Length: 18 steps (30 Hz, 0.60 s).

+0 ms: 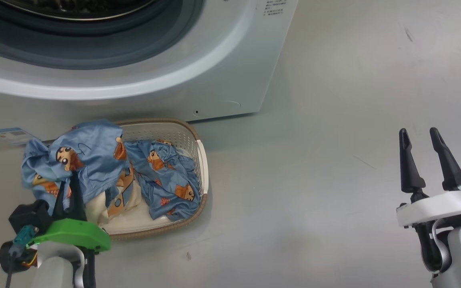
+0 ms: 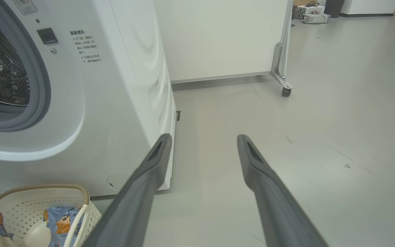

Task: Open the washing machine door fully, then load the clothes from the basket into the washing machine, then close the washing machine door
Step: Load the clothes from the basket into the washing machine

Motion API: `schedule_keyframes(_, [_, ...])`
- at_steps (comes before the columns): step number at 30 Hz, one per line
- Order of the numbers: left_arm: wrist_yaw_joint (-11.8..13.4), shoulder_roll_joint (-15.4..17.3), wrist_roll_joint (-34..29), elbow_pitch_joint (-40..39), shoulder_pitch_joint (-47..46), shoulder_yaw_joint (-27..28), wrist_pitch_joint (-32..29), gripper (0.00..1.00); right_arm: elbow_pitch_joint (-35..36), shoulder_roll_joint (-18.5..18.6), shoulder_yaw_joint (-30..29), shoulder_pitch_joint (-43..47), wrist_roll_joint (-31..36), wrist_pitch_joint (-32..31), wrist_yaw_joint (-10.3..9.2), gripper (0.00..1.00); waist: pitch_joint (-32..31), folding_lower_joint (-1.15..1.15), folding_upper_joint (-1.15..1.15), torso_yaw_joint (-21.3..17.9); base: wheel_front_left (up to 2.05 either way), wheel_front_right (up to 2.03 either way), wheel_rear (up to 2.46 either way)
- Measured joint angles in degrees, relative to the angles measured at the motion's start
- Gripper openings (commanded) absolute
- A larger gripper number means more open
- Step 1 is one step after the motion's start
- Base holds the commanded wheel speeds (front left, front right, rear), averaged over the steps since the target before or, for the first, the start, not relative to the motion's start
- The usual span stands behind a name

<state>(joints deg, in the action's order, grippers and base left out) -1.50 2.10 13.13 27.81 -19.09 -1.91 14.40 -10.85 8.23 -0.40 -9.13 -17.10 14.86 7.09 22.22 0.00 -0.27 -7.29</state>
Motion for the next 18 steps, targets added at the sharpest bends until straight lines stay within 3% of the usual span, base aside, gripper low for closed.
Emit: schedule_keyframes(18, [0.22,-0.14,0.03,-5.61,14.15,-1.91,0.0,0.0,-1.88,0.87,0.05,11.38,0.45,0.0,0.0,1.0,-14.25,0.0,0.0,3.2,0.0,0.0,0.0])
